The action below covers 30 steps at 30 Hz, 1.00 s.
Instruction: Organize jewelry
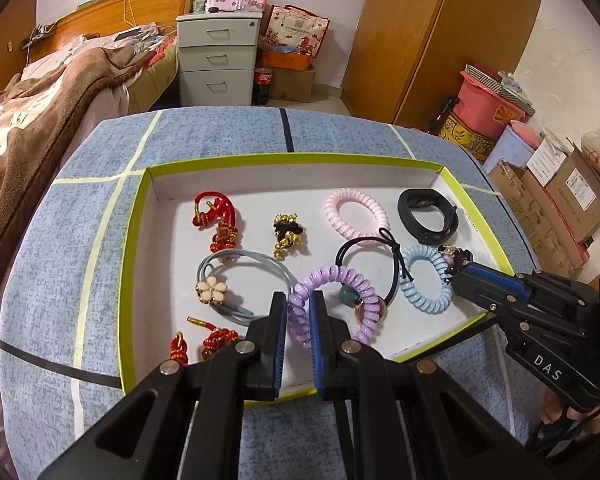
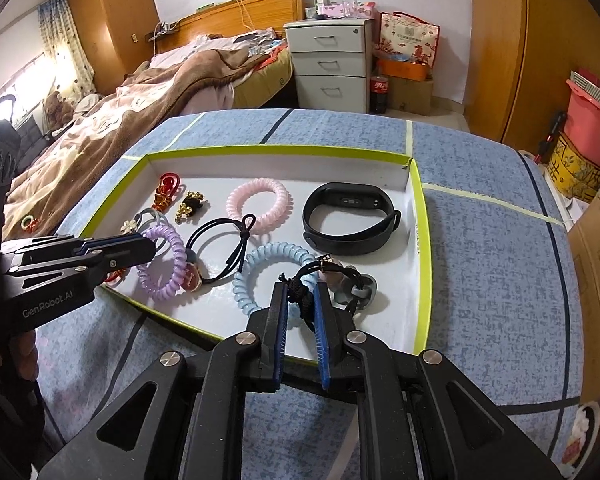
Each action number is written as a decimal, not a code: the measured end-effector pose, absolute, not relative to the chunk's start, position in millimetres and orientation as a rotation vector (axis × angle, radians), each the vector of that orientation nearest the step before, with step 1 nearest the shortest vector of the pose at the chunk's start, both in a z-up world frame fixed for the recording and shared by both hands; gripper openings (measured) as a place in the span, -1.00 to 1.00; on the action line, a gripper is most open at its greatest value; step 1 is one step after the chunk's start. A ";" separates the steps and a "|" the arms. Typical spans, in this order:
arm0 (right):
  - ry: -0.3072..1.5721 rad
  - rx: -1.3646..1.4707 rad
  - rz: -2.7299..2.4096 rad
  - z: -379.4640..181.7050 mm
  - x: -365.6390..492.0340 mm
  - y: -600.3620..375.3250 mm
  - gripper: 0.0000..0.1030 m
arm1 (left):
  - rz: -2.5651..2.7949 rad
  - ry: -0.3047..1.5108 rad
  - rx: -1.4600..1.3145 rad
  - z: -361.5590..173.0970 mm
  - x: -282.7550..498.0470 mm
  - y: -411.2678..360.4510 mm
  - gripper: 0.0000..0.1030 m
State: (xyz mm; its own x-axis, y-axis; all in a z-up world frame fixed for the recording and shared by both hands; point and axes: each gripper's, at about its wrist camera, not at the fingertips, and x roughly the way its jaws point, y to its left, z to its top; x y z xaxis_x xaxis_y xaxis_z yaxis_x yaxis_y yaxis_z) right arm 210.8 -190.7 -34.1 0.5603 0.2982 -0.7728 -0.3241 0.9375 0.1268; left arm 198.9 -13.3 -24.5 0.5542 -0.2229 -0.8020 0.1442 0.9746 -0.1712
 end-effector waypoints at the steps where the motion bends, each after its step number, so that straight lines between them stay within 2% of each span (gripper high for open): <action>1: 0.903 -0.030 0.364 -33.9 210.2 -190.6 -0.67 | -0.213 0.958 -0.087 -24.1 198.0 -13.1 -0.68; 3: 0.900 -0.025 0.359 -33.8 209.6 -191.0 -0.65 | -0.208 0.953 -0.088 -23.0 197.5 -12.5 -0.48; 8: 0.885 -0.017 0.351 -30.6 206.8 -193.2 -0.60 | -0.190 0.951 -0.087 -21.3 195.7 -11.2 -0.43; 9: 0.881 -0.014 0.350 -29.1 206.6 -193.6 -0.58 | -0.185 0.949 -0.085 -20.7 194.8 -11.2 -0.34; 11: 0.872 -0.011 0.348 -26.6 204.6 -194.1 -0.34 | -0.168 0.938 -0.089 -18.8 192.2 -9.5 -0.21; 12: 0.869 -0.013 0.345 -25.8 204.2 -193.6 -0.09 | -0.164 0.933 -0.093 -17.6 191.0 -8.6 -0.20; 13: 0.866 -0.014 0.346 -24.9 202.9 -192.6 -0.05 | -0.161 0.931 -0.093 -16.5 189.7 -8.1 -0.19; 15: 0.858 -0.012 0.352 -22.6 199.7 -191.8 -0.05 | -0.145 0.922 -0.079 -13.4 185.8 -8.1 -0.17; 18: 0.844 -0.008 0.348 -18.7 195.3 -190.2 -0.05 | -0.127 0.905 -0.061 -8.8 180.3 -9.2 -0.03; 30: 0.771 -0.001 0.288 -1.0 157.2 -186.9 -0.05 | -0.024 0.801 -0.014 10.9 140.7 -13.3 -0.02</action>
State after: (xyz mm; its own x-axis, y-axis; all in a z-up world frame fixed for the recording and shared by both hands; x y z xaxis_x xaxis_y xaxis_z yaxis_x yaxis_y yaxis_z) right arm 157.2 -186.9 -1.0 0.6797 0.2561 -0.6873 -0.2569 0.9608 0.1039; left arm 140.7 -13.3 10.9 0.6958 -0.0266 -0.7178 0.0162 0.9996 -0.0213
